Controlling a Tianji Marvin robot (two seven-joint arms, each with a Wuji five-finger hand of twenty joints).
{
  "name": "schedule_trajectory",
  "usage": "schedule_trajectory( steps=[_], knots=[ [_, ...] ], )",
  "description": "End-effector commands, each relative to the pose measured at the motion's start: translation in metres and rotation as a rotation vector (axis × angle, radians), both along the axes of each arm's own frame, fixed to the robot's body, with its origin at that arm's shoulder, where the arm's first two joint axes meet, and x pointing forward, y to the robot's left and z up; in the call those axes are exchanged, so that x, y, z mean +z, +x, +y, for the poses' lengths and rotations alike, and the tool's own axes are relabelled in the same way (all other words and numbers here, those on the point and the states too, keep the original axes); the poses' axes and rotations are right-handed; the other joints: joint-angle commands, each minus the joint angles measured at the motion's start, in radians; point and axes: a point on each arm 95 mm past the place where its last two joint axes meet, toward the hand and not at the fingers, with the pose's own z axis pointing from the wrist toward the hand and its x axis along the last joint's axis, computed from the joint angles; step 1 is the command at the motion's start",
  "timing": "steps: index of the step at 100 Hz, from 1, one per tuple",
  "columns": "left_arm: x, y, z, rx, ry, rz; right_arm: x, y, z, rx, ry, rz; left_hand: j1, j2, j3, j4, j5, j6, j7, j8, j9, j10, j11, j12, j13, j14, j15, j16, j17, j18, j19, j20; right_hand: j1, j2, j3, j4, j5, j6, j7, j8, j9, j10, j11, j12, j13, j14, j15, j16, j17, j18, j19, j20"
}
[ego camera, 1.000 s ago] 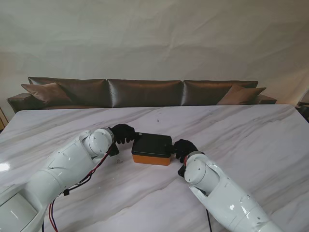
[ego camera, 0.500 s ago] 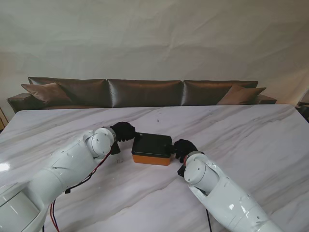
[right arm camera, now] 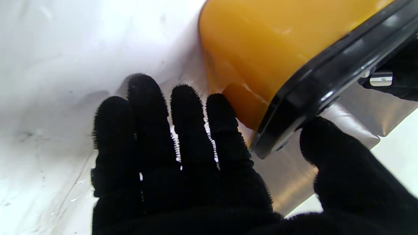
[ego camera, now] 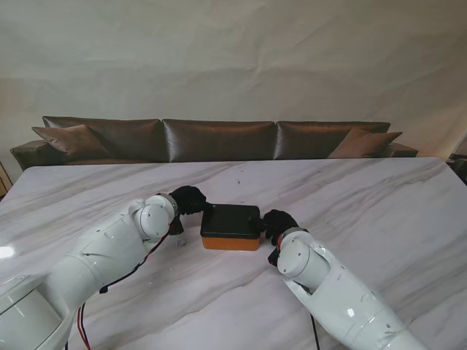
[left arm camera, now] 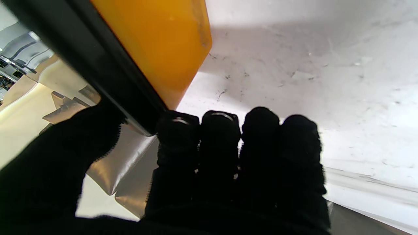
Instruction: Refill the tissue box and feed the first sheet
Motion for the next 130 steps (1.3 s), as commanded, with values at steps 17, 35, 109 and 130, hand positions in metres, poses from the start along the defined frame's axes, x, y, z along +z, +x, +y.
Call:
schedule_trajectory(
  steps=[17,35,109,130],
  knots=[
    [-0.034,-0.016,0.0,-0.023,0.045,0.088,-0.004,-0.001,0.006,0.016,0.009,0.016,0.174,-0.115,0.202,0.169,0.038,0.015,0.068,-0.039,0.052,0.043,0.086,0.024,0.042,0.088,0.104,0.051,-0.026,-0.052,0.186,0.099,0.016,0.002,-0.008,0.018,-0.008,-0.076,-0.014,-0.01,0.017,-0.032,0.021,0.015,0.013,0.009,-0.009,-0.01,-0.004,-0.007,0.034,-0.006],
    [-0.037,-0.019,0.001,-0.035,0.091,0.082,-0.004,0.0,0.005,0.015,0.003,0.013,0.194,-0.132,0.207,0.165,0.038,0.041,0.083,-0.05,0.046,0.063,0.107,0.028,0.032,0.101,0.127,0.068,-0.041,-0.052,0.187,0.132,0.015,0.002,-0.007,0.019,-0.007,-0.075,-0.013,-0.01,0.016,-0.032,0.021,0.015,0.012,0.01,-0.01,-0.01,-0.004,-0.007,0.034,-0.006],
    [-0.042,-0.035,0.011,-0.064,0.312,0.044,-0.003,0.001,0.005,0.016,-0.004,0.012,0.274,-0.198,0.224,0.056,0.031,0.1,0.074,-0.064,0.025,0.131,0.123,0.015,0.01,0.126,0.142,0.098,-0.073,-0.03,0.166,0.217,-0.001,0.007,-0.009,0.018,-0.009,-0.075,-0.015,-0.011,0.017,-0.031,0.02,0.015,0.011,0.009,-0.011,-0.011,-0.005,-0.006,0.034,-0.006],
    [-0.045,-0.038,0.013,-0.07,0.338,0.044,-0.003,0.002,0.006,0.016,-0.002,0.013,0.28,-0.198,0.233,0.053,0.029,0.108,0.081,-0.062,0.022,0.14,0.133,0.014,0.007,0.129,0.149,0.104,-0.079,-0.025,0.163,0.231,-0.024,0.016,-0.015,0.016,-0.009,-0.074,-0.016,-0.011,0.016,-0.029,0.02,0.015,0.01,0.011,-0.011,-0.011,-0.006,-0.006,0.033,-0.006]
  ],
)
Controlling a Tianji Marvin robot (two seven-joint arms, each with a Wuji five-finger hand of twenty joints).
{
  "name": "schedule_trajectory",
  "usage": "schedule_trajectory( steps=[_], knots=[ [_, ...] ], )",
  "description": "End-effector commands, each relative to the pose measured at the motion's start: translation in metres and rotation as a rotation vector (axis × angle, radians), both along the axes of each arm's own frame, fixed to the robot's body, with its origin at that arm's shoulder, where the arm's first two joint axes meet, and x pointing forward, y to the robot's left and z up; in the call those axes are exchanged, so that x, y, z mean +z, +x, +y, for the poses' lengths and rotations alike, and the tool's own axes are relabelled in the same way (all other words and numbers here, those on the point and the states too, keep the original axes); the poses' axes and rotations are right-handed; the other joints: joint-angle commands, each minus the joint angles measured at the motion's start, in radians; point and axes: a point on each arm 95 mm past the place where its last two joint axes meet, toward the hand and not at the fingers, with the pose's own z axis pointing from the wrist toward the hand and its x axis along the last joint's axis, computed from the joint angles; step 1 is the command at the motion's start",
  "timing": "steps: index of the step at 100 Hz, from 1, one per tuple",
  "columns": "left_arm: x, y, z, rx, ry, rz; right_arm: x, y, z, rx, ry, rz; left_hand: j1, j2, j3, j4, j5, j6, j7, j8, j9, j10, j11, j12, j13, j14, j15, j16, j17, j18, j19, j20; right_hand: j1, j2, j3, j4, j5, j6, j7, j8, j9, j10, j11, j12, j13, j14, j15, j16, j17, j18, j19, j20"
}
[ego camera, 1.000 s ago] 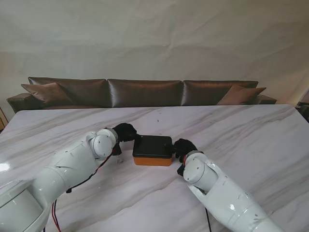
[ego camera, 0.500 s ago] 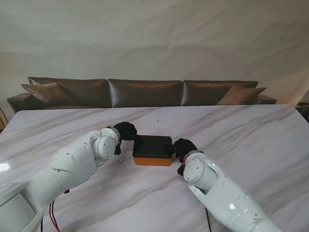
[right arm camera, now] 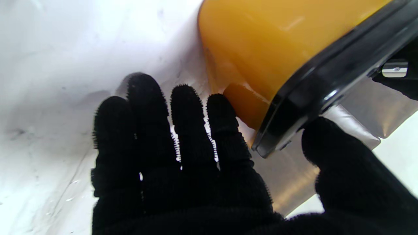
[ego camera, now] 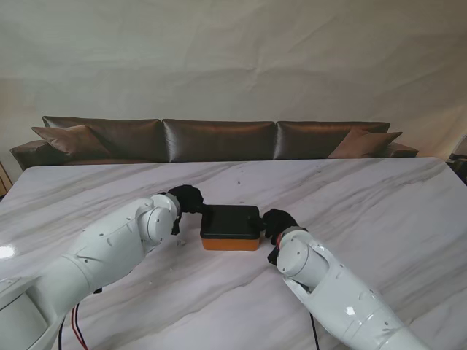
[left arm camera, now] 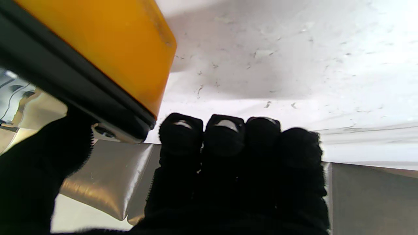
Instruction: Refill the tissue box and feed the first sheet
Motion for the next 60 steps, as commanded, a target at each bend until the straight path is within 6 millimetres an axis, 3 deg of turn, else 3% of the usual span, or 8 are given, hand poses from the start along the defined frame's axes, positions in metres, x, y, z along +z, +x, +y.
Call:
schedule_trajectory(
  steps=[1,44,54,57,60],
  knots=[
    [-0.0554,-0.0299,0.0208,0.015,0.082,0.131,-0.0029,-0.0018,0.005,0.012,0.007,0.016,0.463,-0.192,0.194,0.039,0.018,0.045,0.036,-0.007,0.009,0.068,0.056,0.003,0.01,0.103,0.082,0.025,-0.053,-0.053,0.154,0.026,-0.019,0.016,-0.008,0.016,-0.007,-0.07,-0.007,-0.007,0.016,-0.028,0.02,0.015,0.001,0.013,-0.021,-0.013,-0.007,-0.006,0.033,-0.006],
    [-0.0625,-0.0334,0.0227,0.005,0.143,0.139,-0.0059,-0.002,0.0056,0.003,0.017,0.021,0.468,-0.193,0.22,0.055,0.012,0.061,0.059,-0.008,0.006,0.087,0.073,0.002,0.004,0.112,0.095,0.036,-0.061,-0.044,0.151,0.06,-0.056,0.035,-0.012,0.011,-0.008,-0.067,-0.012,-0.009,0.012,-0.024,0.019,0.014,-0.002,0.016,-0.021,-0.013,-0.011,-0.004,0.031,-0.007],
    [-0.0621,-0.0338,0.0223,0.02,0.126,0.135,-0.0065,-0.0022,0.005,0.0,0.017,0.022,0.445,-0.18,0.199,0.055,-0.001,0.015,0.059,-0.005,0.006,0.047,0.068,-0.005,0.018,0.085,0.089,0.028,-0.037,-0.069,0.151,0.058,-0.057,0.034,-0.012,0.01,-0.007,-0.064,-0.013,-0.009,0.011,-0.025,0.018,0.014,-0.004,0.017,-0.022,-0.013,-0.012,-0.003,0.03,-0.007],
    [-0.0607,-0.034,0.0219,0.027,0.115,0.135,-0.0066,-0.0022,0.0048,0.0,0.017,0.023,0.437,-0.173,0.179,0.046,-0.008,-0.013,0.048,-0.003,0.004,0.02,0.057,-0.01,0.02,0.068,0.076,0.019,-0.031,-0.081,0.148,0.04,-0.057,0.033,-0.011,0.01,-0.007,-0.066,-0.013,-0.009,0.012,-0.025,0.019,0.014,-0.004,0.015,-0.022,-0.013,-0.013,-0.003,0.03,-0.007],
    [-0.0595,-0.0344,0.0219,0.035,0.106,0.131,-0.0067,-0.0023,0.0047,0.0,0.016,0.024,0.417,-0.168,0.157,0.032,-0.01,-0.053,0.028,0.009,0.011,-0.015,0.041,-0.016,0.035,0.043,0.063,-0.002,-0.008,-0.097,0.166,-0.016,-0.057,0.032,-0.011,0.009,-0.008,-0.066,-0.014,-0.009,0.013,-0.025,0.019,0.014,-0.003,0.015,-0.022,-0.013,-0.013,-0.003,0.03,-0.007]
  ],
)
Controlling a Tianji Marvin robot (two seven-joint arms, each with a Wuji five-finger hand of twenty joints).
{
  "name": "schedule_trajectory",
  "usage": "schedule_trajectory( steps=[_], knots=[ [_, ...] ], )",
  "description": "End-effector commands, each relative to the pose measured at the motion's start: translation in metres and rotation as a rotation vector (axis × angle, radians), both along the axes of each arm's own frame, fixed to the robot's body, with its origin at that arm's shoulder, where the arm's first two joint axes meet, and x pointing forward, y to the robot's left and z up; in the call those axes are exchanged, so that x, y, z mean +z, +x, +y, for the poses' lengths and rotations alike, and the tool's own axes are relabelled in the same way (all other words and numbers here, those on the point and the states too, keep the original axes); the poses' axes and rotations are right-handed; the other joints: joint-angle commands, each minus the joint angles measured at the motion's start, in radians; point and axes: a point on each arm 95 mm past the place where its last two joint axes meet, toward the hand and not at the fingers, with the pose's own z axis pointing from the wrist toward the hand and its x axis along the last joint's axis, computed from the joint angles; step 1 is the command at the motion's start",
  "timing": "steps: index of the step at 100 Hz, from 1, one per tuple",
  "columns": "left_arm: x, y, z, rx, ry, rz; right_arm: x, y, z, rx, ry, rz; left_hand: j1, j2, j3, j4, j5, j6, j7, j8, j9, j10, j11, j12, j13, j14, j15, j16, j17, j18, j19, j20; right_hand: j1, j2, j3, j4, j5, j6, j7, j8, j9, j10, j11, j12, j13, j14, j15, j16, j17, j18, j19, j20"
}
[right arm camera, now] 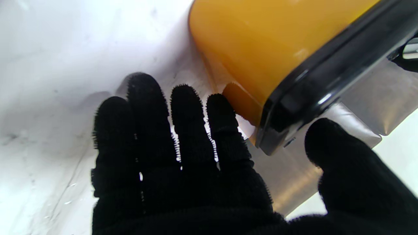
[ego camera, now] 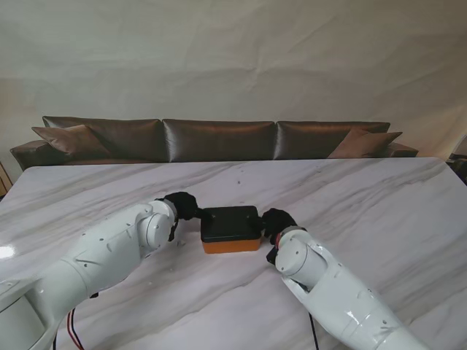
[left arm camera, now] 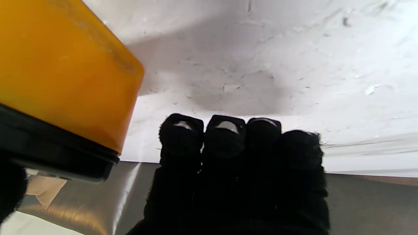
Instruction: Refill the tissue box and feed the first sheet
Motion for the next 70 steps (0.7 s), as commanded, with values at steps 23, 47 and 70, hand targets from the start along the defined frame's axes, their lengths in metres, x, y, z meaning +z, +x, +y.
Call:
schedule_trajectory(
  steps=[23,47,70],
  knots=[
    [-0.024,-0.027,0.008,0.085,-0.157,0.071,-0.007,-0.004,0.002,0.008,0.004,0.029,0.724,-0.075,-0.037,-0.271,-0.05,-0.184,-0.094,0.073,-0.013,-0.114,-0.086,-0.018,0.027,-0.007,-0.045,-0.067,0.019,-0.116,0.157,-0.228,-0.021,0.023,-0.011,0.008,-0.007,-0.068,-0.021,-0.006,0.013,-0.025,0.019,0.014,-0.003,0.014,-0.03,-0.014,-0.01,-0.005,0.03,-0.007],
    [-0.001,-0.023,0.009,0.129,-0.248,0.0,-0.006,-0.005,0.004,0.01,0.005,0.025,0.652,-0.033,-0.175,-0.354,-0.119,-0.19,-0.166,0.069,-0.049,-0.124,-0.12,-0.027,0.012,-0.014,-0.071,-0.08,0.022,-0.122,0.148,-0.266,-0.016,0.015,-0.008,0.008,-0.007,-0.069,-0.02,-0.005,0.014,-0.027,0.02,0.014,-0.002,0.014,-0.029,-0.014,-0.008,-0.005,0.03,-0.007],
    [0.013,-0.023,0.014,0.16,-0.26,-0.037,-0.005,-0.006,0.003,0.011,-0.002,0.026,0.614,-0.03,-0.214,-0.377,-0.18,-0.166,-0.2,0.054,-0.083,-0.121,-0.127,-0.02,-0.004,-0.015,-0.08,-0.078,0.017,-0.126,0.144,-0.28,-0.014,0.013,-0.005,0.008,-0.007,-0.068,-0.019,-0.004,0.012,-0.027,0.019,0.014,-0.002,0.014,-0.03,-0.015,-0.008,-0.005,0.03,-0.007]
  ],
)
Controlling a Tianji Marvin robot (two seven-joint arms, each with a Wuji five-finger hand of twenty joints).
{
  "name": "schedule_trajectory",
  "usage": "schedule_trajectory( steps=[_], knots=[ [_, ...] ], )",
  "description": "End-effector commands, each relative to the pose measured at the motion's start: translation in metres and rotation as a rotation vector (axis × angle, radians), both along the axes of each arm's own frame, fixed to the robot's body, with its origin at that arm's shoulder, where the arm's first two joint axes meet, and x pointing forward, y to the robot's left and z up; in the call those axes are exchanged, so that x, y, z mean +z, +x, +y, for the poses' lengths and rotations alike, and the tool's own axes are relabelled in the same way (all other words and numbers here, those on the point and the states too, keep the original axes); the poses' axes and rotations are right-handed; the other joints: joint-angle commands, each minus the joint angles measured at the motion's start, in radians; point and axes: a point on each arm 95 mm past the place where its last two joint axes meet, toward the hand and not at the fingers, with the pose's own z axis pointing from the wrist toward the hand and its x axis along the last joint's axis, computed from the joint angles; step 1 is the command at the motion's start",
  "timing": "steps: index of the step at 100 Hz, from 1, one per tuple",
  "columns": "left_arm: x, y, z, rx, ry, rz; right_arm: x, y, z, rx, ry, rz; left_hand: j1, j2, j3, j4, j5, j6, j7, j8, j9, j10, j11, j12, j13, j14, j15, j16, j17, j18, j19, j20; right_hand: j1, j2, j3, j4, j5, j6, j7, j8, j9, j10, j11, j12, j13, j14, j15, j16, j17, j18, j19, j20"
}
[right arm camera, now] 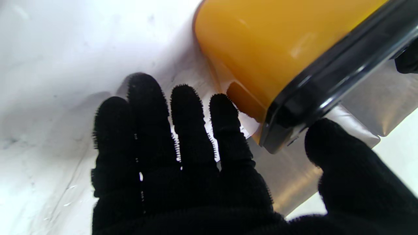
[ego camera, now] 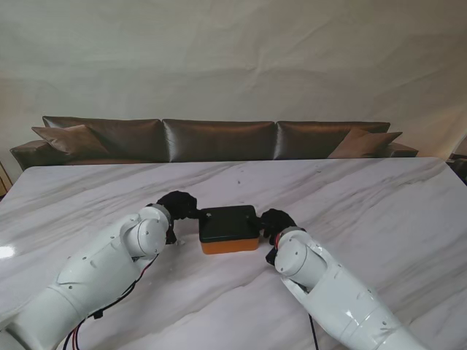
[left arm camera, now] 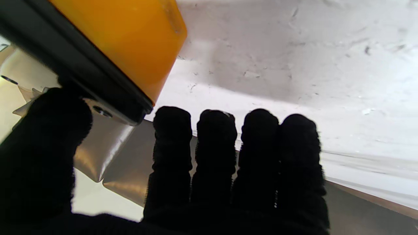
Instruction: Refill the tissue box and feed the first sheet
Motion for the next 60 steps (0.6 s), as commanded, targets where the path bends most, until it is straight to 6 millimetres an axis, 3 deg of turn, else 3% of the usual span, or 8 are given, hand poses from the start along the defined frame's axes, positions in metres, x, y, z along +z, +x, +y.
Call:
schedule_trajectory(
  steps=[1,21,33,42,60],
  knots=[
    [0.003,-0.002,0.004,0.006,-0.002,0.003,-0.006,-0.005,0.002,0.009,-0.003,0.024,0.025,0.019,0.005,-0.012,-0.037,-0.005,-0.012,-0.014,-0.022,-0.018,-0.007,-0.001,-0.008,0.017,0.0,-0.006,0.002,-0.099,0.157,-0.012,-0.013,0.013,-0.005,0.008,-0.003,-0.041,0.008,0.008,0.012,-0.027,0.019,0.014,0.0,0.016,-0.033,-0.015,-0.006,-0.005,0.03,-0.007],
    [0.013,-0.009,0.004,0.027,-0.067,-0.033,-0.007,-0.004,0.003,0.01,-0.006,0.027,0.089,0.035,0.0,0.007,-0.023,0.076,-0.148,-0.113,-0.025,-0.001,-0.007,0.014,-0.014,0.031,-0.002,0.005,-0.011,-0.08,0.154,-0.012,-0.012,0.013,-0.005,0.008,-0.004,-0.041,0.008,0.008,0.012,-0.026,0.019,0.014,-0.001,0.015,-0.034,-0.015,-0.006,-0.006,0.03,-0.008],
    [0.022,-0.014,0.0,0.018,-0.15,-0.035,-0.008,-0.003,0.004,0.012,-0.004,0.03,0.15,0.064,-0.007,0.028,-0.022,0.083,-0.168,-0.146,-0.023,-0.003,-0.005,0.019,-0.014,0.036,-0.001,0.006,-0.011,-0.076,0.153,-0.003,-0.012,0.015,-0.005,0.007,-0.004,-0.041,0.008,0.008,0.011,-0.027,0.019,0.014,-0.001,0.015,-0.034,-0.015,-0.005,-0.005,0.031,-0.008],
    [0.024,-0.017,-0.005,0.002,-0.247,-0.004,-0.009,-0.002,0.006,0.014,-0.003,0.03,0.223,0.073,-0.026,0.028,-0.027,0.074,-0.175,-0.206,-0.022,0.004,0.0,0.026,-0.018,0.04,0.002,0.01,-0.016,-0.069,0.149,0.006,-0.011,0.015,-0.005,0.007,-0.004,-0.041,0.008,0.009,0.012,-0.029,0.02,0.014,0.0,0.015,-0.033,-0.015,-0.006,-0.004,0.03,-0.008],
    [0.02,-0.018,-0.013,-0.015,-0.368,0.046,-0.01,-0.002,0.006,0.014,0.0,0.029,0.28,0.081,-0.041,0.033,-0.03,0.057,-0.202,-0.277,-0.016,0.0,0.012,0.042,-0.013,0.036,0.015,0.018,-0.019,-0.072,0.153,0.022,-0.011,0.015,-0.006,0.007,-0.005,-0.042,0.007,0.008,0.012,-0.027,0.019,0.014,0.0,0.015,-0.033,-0.015,-0.006,-0.006,0.03,-0.008]
  ],
)
